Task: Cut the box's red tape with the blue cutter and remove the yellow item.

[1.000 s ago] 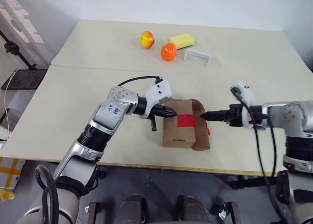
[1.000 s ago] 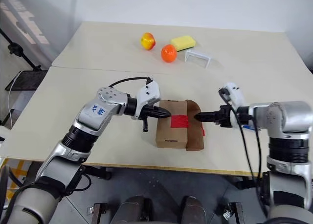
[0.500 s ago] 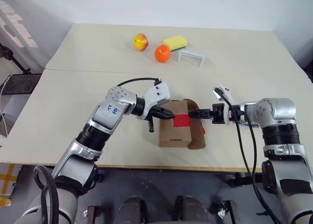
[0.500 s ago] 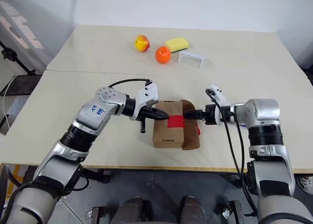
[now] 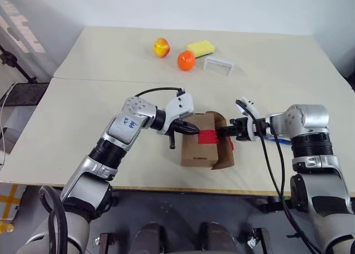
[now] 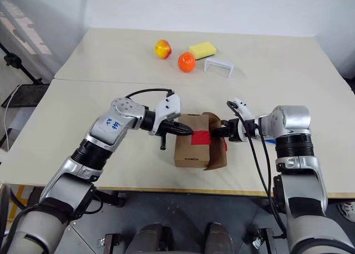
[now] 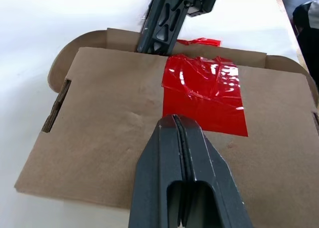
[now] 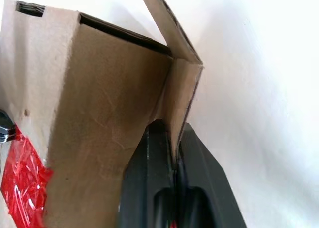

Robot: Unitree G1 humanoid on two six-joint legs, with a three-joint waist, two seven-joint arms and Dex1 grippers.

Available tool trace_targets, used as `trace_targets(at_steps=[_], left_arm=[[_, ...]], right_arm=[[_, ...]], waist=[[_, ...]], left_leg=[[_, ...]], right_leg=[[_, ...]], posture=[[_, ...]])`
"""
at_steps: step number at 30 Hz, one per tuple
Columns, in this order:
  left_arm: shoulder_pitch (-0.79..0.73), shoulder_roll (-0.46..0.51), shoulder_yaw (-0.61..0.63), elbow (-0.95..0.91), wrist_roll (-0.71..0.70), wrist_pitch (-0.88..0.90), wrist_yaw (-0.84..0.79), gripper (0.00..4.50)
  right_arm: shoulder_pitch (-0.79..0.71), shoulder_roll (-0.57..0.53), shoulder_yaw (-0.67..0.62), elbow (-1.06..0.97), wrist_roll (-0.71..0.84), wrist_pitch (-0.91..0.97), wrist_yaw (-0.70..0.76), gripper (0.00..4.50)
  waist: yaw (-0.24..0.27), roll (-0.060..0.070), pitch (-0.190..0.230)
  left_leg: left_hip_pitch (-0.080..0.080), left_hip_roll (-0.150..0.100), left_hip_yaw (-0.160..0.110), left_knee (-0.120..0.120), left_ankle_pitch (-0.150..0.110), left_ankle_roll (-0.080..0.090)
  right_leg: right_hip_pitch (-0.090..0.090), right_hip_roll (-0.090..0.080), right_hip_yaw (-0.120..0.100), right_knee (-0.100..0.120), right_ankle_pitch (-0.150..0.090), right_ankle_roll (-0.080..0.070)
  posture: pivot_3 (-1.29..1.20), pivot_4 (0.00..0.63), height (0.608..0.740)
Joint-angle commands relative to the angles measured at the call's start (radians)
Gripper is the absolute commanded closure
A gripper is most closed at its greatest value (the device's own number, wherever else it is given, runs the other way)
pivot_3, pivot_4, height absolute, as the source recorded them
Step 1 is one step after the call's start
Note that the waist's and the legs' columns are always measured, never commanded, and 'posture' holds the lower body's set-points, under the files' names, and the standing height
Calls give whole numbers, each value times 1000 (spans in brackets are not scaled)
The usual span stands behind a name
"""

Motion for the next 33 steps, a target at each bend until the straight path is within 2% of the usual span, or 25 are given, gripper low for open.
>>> trace_targets(at_steps=[1, 7, 12, 18, 23, 26, 30, 33], left_arm=[[17, -9, -20, 65, 58, -12, 49, 4500], [28, -39, -32, 90, 78, -72, 85, 4500], [31, -61, -7, 104, 79, -88, 123, 4500], [32, -69, 18, 141, 101, -116, 143, 4500], [22, -57, 56, 144, 93, -108, 152, 4500], [5, -21, 108, 120, 47, -61, 105, 4500], [-10, 13, 168, 66, -42, 30, 26, 4500], [-88, 57, 275, 29, -194, 201, -66, 4500]], right_arm=[[-42, -56, -10, -138, 148, 74, -86, 4489], [-102, -228, 92, -238, 541, 74, -341, 4489], [-213, -354, 188, -234, 914, 74, -632, 4489], [-301, -392, 257, -166, 1187, 74, -945, 4489], [-276, -406, 329, -182, 1424, -24, -1193, 4489], [-243, -417, 367, -201, 1494, -89, -1305, 4489], [-233, -421, 384, -220, 1500, -110, -1366, 4489], [-240, -401, 390, -211, 1500, -122, -1397, 4489]], waist=[[3, 0, 0], [15, 1, 1], [23, 1, 1], [22, -1, 2], [20, -2, 2], [18, -2, 2], [13, -2, 2], [11, -2, 2]], left_leg=[[-1, 0, 0, 0, 0, 0], [-2, -2, 0, -1, 0, 0], [-3, 0, 0, 0, 0, 0], [-9, 0, 0, 0, 0, 0], [-13, 0, 0, 1, 0, 1], [-13, -1, 0, 0, 0, 1], [-14, 1, 1, -1, 0, 1], [-14, 1, 1, -1, 0, 1]], right_leg=[[-1, 0, 0, 0, 0, 0], [-2, 0, -1, -1, 0, 0], [-2, -1, -2, -2, 0, 0], [-6, -1, -5, -4, 0, 0], [-8, -1, -6, -4, 0, 0], [-10, -1, -7, -4, 0, 0], [-12, -1, -6, -4, 0, 0], [-13, -1, -6, -2, 0, 0]], posture=[[0, 150, 740], [0, 150, 740], [0, 150, 740], [0, 150, 740], [0, 150, 740], [0, 150, 740], [0, 150, 740], [0, 150, 740]])
